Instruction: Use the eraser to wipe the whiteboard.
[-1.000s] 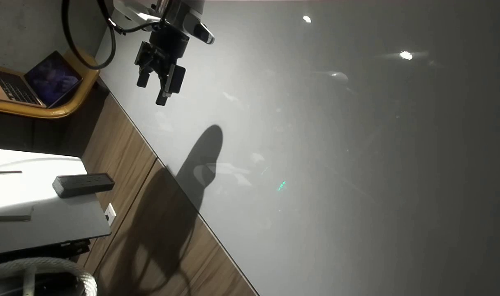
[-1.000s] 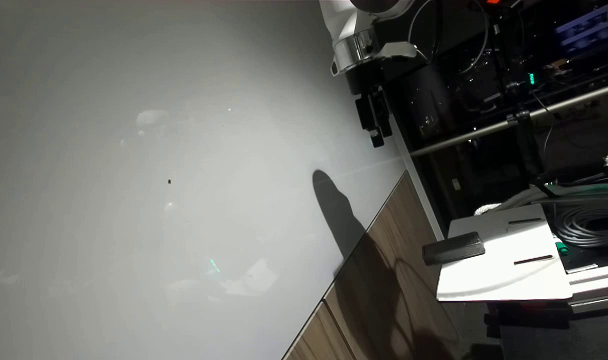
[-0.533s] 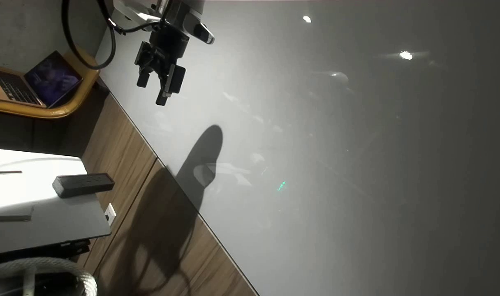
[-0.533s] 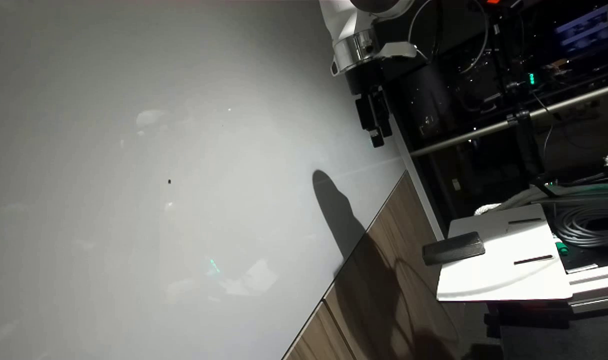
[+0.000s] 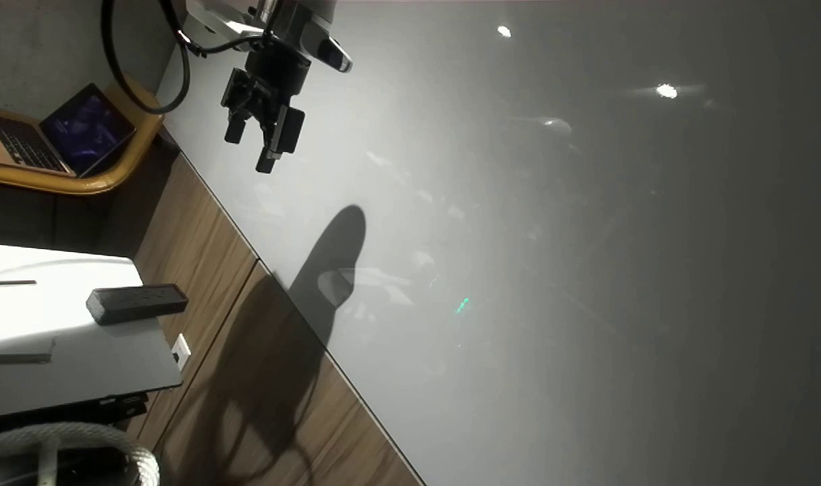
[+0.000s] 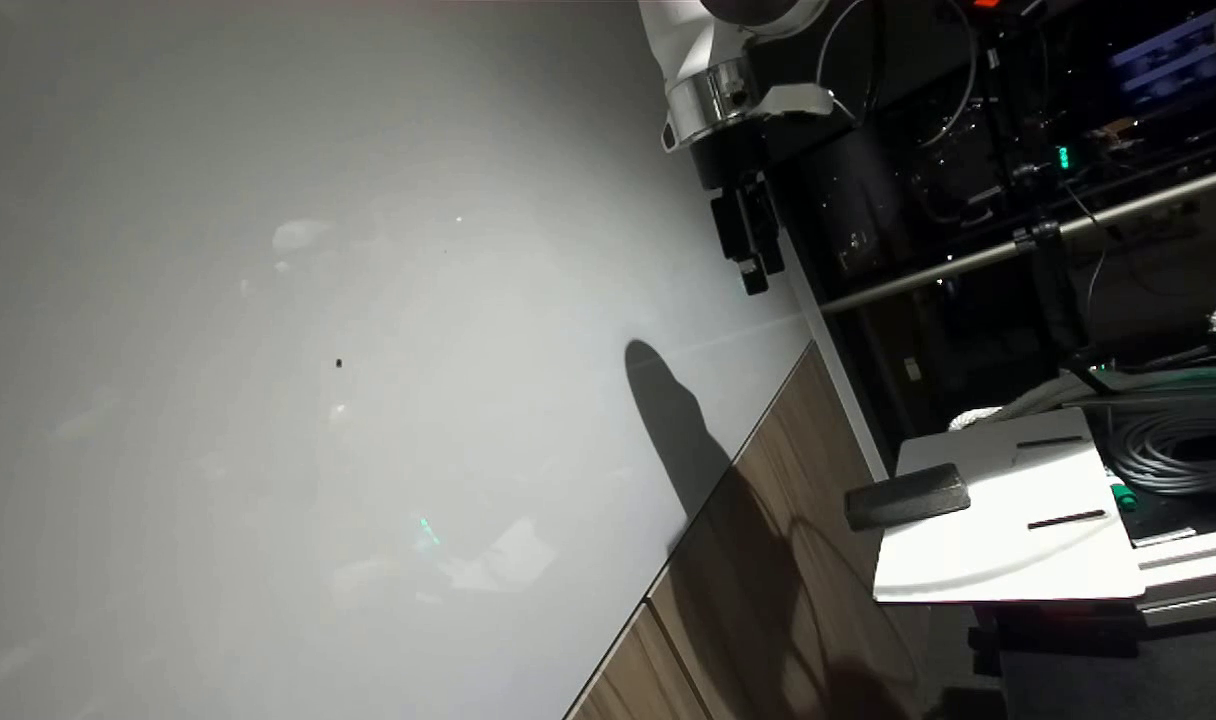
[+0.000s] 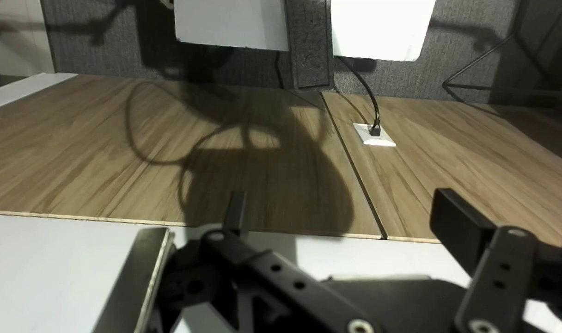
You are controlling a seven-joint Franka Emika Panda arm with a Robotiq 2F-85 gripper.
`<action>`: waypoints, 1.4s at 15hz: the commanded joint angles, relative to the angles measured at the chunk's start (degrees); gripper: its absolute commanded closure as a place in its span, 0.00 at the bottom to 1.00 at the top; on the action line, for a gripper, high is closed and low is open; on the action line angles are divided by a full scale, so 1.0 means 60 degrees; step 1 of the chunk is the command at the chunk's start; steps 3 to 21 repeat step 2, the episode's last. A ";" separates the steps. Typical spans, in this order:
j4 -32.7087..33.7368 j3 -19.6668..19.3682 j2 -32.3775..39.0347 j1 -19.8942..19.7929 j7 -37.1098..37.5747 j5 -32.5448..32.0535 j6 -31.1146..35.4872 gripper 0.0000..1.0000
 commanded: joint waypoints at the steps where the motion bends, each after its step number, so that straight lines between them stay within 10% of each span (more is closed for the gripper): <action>1: 0.0018 0.0023 0.0001 -0.0022 -0.0006 0.0011 -0.0025 0.00; 21: 0.0018 0.0023 0.0001 -0.0022 -0.0006 0.0011 -0.0025 0.00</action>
